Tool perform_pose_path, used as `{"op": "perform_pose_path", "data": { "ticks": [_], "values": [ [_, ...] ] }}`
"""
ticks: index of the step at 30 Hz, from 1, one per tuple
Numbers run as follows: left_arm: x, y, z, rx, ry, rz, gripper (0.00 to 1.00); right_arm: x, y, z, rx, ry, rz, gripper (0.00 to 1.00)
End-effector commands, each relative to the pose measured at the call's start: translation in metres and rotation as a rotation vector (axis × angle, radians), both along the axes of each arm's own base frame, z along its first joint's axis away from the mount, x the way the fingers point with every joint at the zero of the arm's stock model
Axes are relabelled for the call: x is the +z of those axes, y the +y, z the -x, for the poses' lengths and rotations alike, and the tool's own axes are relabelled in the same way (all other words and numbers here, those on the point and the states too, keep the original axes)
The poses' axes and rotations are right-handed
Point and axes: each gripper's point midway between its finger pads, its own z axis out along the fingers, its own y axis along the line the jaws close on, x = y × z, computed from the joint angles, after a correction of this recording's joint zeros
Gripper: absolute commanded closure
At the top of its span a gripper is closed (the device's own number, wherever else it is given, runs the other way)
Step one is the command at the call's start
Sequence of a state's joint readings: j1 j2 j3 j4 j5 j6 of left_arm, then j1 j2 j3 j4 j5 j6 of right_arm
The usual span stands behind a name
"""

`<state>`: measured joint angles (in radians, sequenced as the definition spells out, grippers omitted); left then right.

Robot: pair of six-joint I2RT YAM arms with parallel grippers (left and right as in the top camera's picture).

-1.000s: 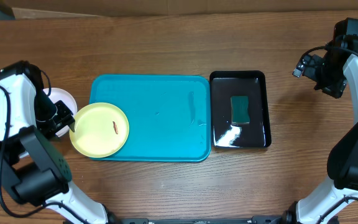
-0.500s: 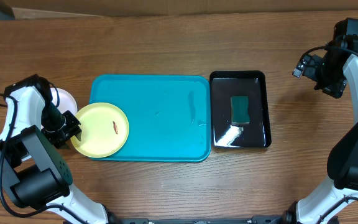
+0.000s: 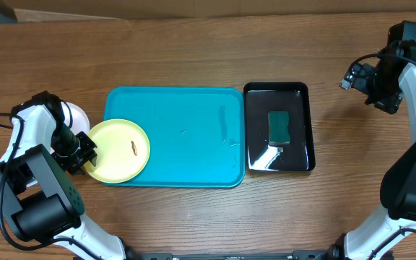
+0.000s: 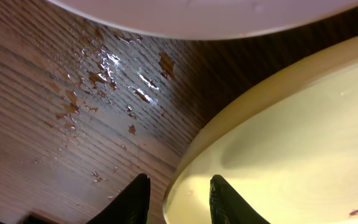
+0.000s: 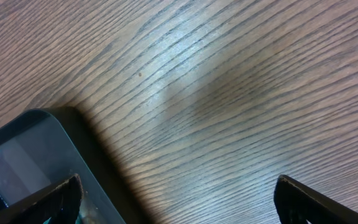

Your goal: Clean dirty plates on tray and stack at the side

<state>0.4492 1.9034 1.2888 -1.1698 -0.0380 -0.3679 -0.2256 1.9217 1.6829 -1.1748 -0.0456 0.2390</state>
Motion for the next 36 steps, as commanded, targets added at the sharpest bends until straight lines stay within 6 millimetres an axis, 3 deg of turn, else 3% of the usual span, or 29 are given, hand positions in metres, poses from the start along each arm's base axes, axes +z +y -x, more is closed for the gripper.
{"op": "perform_pose_path", "data": {
  "ticks": [1, 5, 12, 14, 17, 25, 36],
  "values": [
    [0.001, -0.001, 0.0, 0.023, -0.011, -0.005, 0.67, 0.005, -0.001, -0.002, -0.004, -0.014, 0.002, 0.0],
    [0.001, -0.001, 0.0, 0.023, -0.01, -0.004, 0.73, 0.005, -0.001, -0.002, -0.004, -0.014, 0.002, 0.0],
    [-0.005, -0.008, 0.002, 0.007, -0.006, 0.003, 0.73, 0.005, -0.001, -0.002, -0.004, -0.014, 0.002, 0.0],
    [-0.005, -0.011, 0.001, 0.004, -0.008, 0.015, 0.87, 0.005, -0.001, -0.002, -0.004, -0.014, 0.002, 0.0],
    [-0.004, -0.024, -0.006, -0.019, -0.039, 0.078, 0.92, 0.005, -0.001, -0.002, -0.004, -0.014, 0.002, 0.0],
    [0.0, -0.081, -0.025, -0.106, -0.106, 0.254, 0.95, 0.005, -0.001, -0.002, -0.004, -0.014, 0.002, 0.0],
    [-0.004, -0.17, -0.064, -0.339, -0.204, 0.233, 0.91, 0.005, -0.001, -0.002, -0.004, -0.014, 0.002, 0.0]
  ]
}}
